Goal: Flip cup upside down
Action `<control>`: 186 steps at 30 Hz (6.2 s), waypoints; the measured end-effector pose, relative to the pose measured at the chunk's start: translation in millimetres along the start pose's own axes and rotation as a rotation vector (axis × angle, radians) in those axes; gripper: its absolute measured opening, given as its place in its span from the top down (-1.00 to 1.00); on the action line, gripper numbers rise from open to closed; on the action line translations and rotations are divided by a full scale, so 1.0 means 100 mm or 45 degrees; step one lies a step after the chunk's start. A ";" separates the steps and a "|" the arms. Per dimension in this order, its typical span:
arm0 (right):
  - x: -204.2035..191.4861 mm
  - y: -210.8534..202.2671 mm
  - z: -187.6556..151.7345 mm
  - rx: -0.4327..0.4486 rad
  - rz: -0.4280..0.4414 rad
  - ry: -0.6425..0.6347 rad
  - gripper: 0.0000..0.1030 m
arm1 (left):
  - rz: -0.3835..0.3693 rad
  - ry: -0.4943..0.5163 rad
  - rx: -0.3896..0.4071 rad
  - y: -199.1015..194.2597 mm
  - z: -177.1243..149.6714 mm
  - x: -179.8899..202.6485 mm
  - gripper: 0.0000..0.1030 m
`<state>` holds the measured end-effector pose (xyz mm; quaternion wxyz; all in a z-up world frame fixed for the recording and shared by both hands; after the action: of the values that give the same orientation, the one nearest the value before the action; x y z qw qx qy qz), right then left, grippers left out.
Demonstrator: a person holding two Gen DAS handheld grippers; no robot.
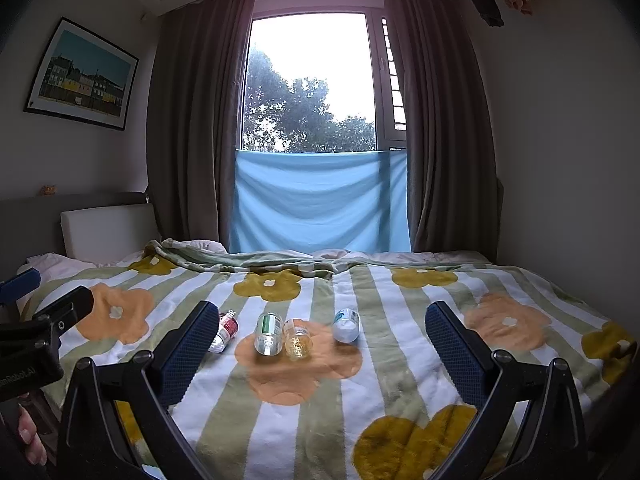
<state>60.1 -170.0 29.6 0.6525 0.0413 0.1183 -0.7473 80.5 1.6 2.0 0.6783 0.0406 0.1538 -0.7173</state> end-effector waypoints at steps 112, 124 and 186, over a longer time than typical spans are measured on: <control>0.85 1.50 -0.68 -0.535 0.015 0.135 -1.00 | -0.923 0.021 -1.363 2.94 -1.98 1.95 -0.23; 0.77 1.50 -0.64 -0.569 0.068 0.152 -1.00 | -0.727 0.277 -1.234 2.83 -1.76 1.74 -0.94; -0.19 2.84 -1.98 -0.891 0.295 -0.003 -0.16 | -0.330 -0.115 -0.694 1.67 -1.14 0.11 -1.00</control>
<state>324.1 -140.3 -193.3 0.7076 -0.1720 0.3606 -0.5828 227.4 16.7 -137.2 0.5730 -0.1949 0.3144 -0.7313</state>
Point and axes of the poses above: each gripper's, at about its wrist camera, not at the fingertips, and y roughly the way its jaws point, x to its right, z to its top, the point moved 10 cm from there along y, roughly the way its jaws point, and after that the axes turned 15 degrees about y, right-handed, at the moved point
